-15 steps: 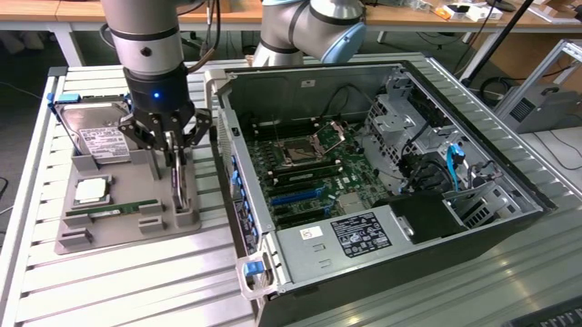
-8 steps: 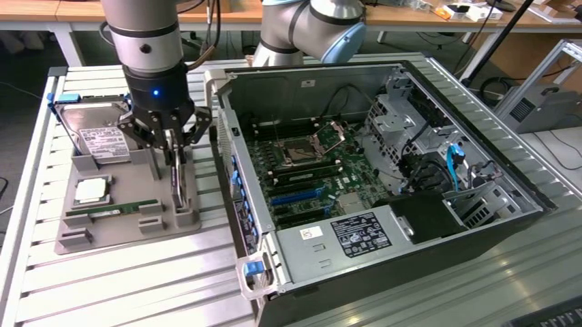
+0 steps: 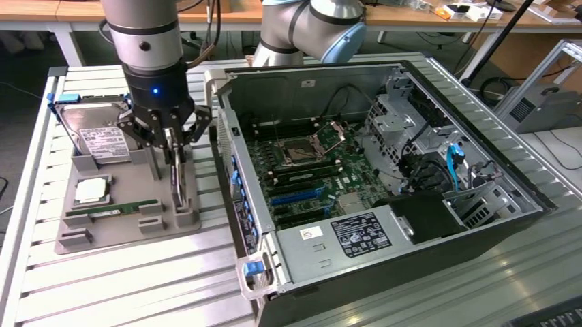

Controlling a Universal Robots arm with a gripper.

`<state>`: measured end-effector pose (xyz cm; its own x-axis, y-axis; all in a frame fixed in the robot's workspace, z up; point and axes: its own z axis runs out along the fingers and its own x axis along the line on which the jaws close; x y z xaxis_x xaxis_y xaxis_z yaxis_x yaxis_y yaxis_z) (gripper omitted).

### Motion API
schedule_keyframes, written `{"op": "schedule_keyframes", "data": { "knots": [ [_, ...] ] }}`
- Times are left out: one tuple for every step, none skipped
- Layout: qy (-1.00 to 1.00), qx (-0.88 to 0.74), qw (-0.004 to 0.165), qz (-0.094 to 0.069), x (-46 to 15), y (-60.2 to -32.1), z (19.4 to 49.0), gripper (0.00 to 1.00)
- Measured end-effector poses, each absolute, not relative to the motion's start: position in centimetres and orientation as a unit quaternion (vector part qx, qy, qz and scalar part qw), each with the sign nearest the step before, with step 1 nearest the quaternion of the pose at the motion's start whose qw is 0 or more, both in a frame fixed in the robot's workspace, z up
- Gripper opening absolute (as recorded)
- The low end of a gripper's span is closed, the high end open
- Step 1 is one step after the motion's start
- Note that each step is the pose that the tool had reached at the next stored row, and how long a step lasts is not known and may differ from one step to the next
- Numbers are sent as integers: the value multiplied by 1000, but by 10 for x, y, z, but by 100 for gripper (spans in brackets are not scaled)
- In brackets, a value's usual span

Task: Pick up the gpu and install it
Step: 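Pick up the gpu and move the gpu toward the slot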

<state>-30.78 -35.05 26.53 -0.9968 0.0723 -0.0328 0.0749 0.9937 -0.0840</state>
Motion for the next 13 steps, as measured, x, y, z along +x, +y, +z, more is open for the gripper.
{"op": "schedule_keyframes", "data": {
  "knots": [
    [998, 37, 15, -43, -308, -350, 266, 27],
    [998, 37, 15, -43, -308, -350, 266, 27],
    [998, 37, 15, -43, -308, -350, 267, 27],
    [998, 37, 15, -43, -308, -350, 268, 27],
    [998, 37, 15, -43, -308, -350, 269, 27],
    [998, 37, 15, -43, -308, -350, 269, 27],
    [998, 37, 15, -43, -308, -350, 270, 27],
    [998, 37, 15, -43, -308, -350, 270, 27],
    [998, 37, 15, -43, -308, -350, 270, 27],
    [998, 37, 15, -43, -308, -350, 271, 27],
    [998, 37, 15, -43, -308, -350, 271, 27],
    [998, 37, 15, -43, -308, -350, 272, 27],
    [998, 37, 15, -43, -308, -350, 272, 27]
  ]
}}
